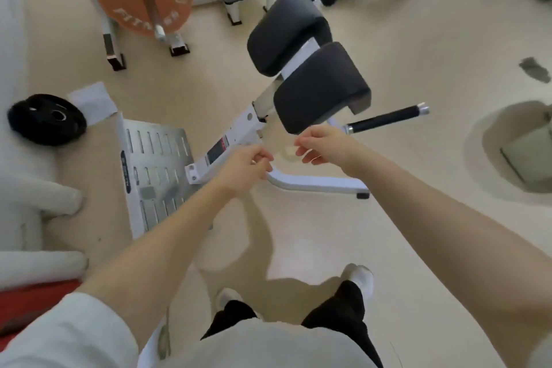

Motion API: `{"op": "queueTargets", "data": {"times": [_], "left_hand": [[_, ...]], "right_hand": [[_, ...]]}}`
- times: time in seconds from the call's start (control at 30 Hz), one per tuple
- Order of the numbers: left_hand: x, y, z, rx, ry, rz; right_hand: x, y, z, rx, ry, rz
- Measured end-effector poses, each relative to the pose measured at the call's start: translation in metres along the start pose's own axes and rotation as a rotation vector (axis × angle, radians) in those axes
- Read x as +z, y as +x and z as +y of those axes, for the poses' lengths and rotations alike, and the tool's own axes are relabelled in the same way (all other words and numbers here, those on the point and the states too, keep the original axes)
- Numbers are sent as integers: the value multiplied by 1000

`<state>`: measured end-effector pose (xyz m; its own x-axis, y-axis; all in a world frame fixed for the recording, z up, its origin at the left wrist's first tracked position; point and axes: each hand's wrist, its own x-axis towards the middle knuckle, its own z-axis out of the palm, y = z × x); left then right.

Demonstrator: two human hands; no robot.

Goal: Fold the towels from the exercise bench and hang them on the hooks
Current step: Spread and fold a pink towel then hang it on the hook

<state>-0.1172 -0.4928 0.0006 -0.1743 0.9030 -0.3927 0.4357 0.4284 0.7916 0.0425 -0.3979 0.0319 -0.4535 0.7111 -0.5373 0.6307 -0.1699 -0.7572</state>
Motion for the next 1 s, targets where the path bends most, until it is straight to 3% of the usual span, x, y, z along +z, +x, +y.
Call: {"op": "queueTargets", "data": {"times": [0.13, 0.4, 0.7, 0.9, 1.0], "left_hand": [[85, 25, 58, -23, -35, -26], [210, 81, 162, -74, -109, 105], [244, 173, 219, -132, -92, 239], [246, 268, 252, -160, -145, 278], [240, 302, 270, -208, -145, 307]], "right_hand": [[-86, -18, 59, 29, 31, 23], [-281, -22, 121, -32, -1, 50], [-375, 47, 137, -108, -43, -113], [-451, 137, 118, -131, -147, -13], [-479, 187, 100, -119, -146, -55]]}}
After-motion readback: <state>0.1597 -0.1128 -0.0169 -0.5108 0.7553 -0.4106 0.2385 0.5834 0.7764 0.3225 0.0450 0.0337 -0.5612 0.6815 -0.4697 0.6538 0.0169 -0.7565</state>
